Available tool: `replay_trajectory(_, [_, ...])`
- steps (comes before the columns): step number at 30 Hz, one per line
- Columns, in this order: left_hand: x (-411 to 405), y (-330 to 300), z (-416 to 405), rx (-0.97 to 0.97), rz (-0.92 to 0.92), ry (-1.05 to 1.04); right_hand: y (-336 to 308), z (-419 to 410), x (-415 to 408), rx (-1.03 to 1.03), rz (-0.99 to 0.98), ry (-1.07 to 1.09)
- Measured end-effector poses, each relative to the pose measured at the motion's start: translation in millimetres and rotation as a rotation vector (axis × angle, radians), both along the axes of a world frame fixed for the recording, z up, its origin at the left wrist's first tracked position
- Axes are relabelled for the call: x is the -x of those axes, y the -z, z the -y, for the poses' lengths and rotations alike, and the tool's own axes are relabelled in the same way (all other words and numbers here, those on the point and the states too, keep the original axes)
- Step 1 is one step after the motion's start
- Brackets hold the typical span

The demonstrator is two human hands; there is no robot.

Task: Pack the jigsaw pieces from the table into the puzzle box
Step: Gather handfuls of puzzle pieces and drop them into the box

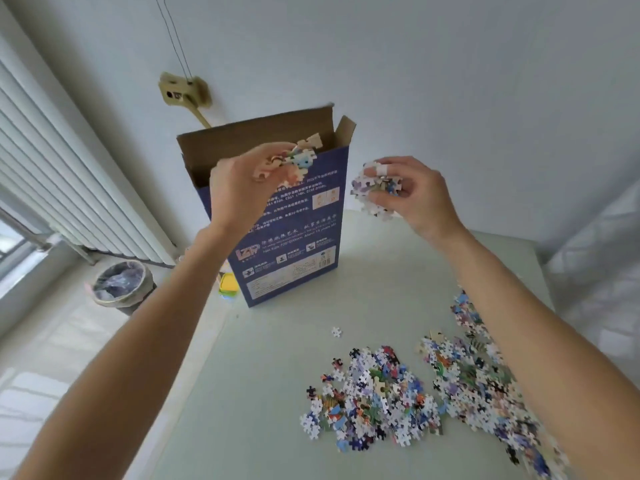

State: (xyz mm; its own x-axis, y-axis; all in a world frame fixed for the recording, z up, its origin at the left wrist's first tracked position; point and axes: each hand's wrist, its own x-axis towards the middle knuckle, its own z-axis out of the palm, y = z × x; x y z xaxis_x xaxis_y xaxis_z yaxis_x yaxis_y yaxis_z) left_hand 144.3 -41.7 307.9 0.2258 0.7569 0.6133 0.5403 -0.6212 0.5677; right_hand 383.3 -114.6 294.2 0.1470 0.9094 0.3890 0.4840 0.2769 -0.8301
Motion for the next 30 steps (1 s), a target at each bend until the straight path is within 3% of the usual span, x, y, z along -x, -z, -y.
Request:
replay_trajectory(4, [11.5, -9.1, -44.6, -0.107, -0.104, -0.133, -28.0, -61.2, 11.4, -0.019, -0.060, -0.043])
replay_trajectory(9, [19.0, 9.5, -73.1, -0.035, -0.358, -0.162, -36.2, -125.6, 25.3, 0.003, 0.005, -0.055])
replay_trajectory(14, [21.4, 13.3, -86.0, 0.115, -0.442, -0.185, -34.7, -150.3, 43.8, -0.186, 0.439, -0.147])
replay_trajectory(19, [27.5, 12.8, -92.9, 0.131, -0.426, -0.188, -29.2, -166.1, 51.2, -0.408, 0.803, -0.364])
replay_trajectory(23, [29.1, 11.2, -89.5, 0.120, -0.459, -0.190, -25.8, -173.8, 56.0, -0.316, 0.890, -0.465])
replay_trajectory(30, [30.6, 4.4, -83.3, 0.013, -0.482, -0.222, -31.1, -173.8, 59.6, -0.087, 0.789, -0.473])
